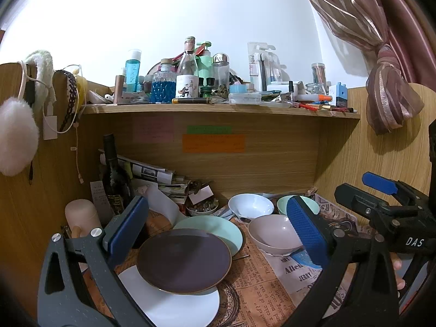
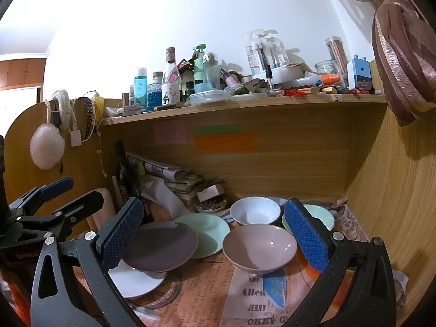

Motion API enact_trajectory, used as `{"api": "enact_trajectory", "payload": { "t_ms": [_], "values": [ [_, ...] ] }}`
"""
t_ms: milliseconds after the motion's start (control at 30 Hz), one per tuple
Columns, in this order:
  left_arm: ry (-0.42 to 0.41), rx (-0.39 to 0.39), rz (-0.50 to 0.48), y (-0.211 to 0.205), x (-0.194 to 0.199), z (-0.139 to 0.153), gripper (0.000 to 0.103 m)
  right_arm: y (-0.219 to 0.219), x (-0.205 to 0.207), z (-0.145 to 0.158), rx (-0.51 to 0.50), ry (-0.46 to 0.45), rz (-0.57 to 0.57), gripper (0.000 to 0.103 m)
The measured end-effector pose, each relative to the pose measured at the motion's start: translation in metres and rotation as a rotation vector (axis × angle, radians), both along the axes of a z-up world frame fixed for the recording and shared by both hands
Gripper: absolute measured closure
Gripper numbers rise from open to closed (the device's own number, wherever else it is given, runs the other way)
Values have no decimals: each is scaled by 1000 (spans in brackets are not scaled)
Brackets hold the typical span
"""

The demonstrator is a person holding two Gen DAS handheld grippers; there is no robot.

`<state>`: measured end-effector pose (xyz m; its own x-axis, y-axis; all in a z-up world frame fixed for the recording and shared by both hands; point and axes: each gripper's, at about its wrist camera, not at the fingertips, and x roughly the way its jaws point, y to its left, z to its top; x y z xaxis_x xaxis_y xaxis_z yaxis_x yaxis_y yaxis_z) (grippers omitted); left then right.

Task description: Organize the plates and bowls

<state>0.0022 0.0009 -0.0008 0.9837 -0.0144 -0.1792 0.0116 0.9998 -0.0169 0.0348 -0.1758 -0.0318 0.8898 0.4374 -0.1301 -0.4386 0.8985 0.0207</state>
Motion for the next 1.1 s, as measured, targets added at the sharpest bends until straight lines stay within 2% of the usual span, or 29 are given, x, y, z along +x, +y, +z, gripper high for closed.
{"api": "enact_trajectory", "payload": {
  "t_ms": [1100],
  "values": [
    [-5,-2,-8,-1,1,-5,0,1,-4,1,5,0,4,0]
  ]
}}
